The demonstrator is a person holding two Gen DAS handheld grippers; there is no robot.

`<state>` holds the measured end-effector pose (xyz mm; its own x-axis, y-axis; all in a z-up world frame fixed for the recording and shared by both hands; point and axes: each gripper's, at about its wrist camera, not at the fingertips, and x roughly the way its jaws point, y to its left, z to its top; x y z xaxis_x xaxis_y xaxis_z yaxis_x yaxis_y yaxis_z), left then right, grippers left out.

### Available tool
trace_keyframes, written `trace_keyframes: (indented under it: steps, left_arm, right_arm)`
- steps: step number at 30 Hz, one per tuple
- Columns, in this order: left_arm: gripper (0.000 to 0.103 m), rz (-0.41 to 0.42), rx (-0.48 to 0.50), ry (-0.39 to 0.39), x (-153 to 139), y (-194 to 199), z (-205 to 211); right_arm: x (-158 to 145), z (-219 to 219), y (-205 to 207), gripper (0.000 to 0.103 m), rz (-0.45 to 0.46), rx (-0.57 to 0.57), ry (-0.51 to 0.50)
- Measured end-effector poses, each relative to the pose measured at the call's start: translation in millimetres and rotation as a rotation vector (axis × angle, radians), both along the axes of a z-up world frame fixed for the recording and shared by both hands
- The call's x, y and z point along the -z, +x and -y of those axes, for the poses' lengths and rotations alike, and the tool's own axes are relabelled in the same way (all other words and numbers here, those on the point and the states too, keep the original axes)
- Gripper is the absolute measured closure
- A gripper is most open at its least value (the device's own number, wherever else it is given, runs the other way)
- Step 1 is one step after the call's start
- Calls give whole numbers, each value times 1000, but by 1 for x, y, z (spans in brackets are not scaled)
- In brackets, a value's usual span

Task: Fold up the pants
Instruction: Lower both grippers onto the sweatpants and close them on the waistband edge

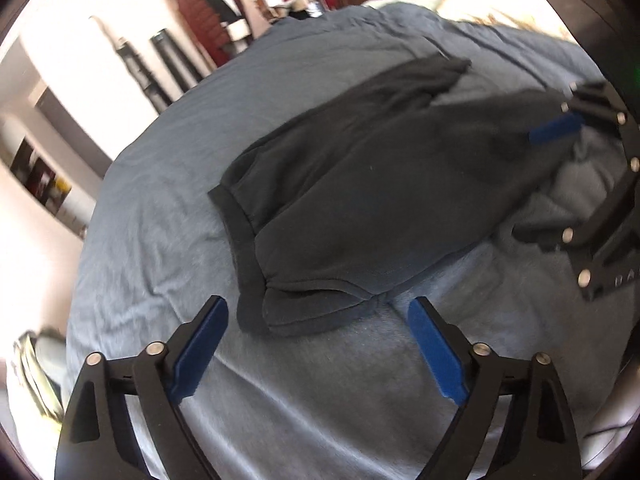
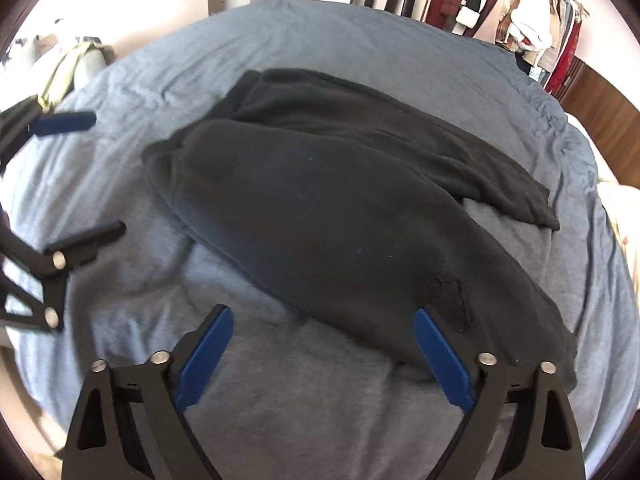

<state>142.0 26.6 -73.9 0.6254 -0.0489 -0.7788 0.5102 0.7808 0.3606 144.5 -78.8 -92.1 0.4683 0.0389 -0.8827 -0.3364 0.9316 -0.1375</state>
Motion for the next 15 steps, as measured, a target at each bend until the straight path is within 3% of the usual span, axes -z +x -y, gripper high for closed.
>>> trace_keyframes:
  steps: [8, 15]
  left_arm:
    - [23, -101, 111, 37, 35, 19, 1]
    - [23, -79, 167, 110, 55, 31, 1]
  right_arm:
    - [27, 0, 12, 17, -65, -17, -78]
    - [43, -1, 15, 23, -87, -34, -142]
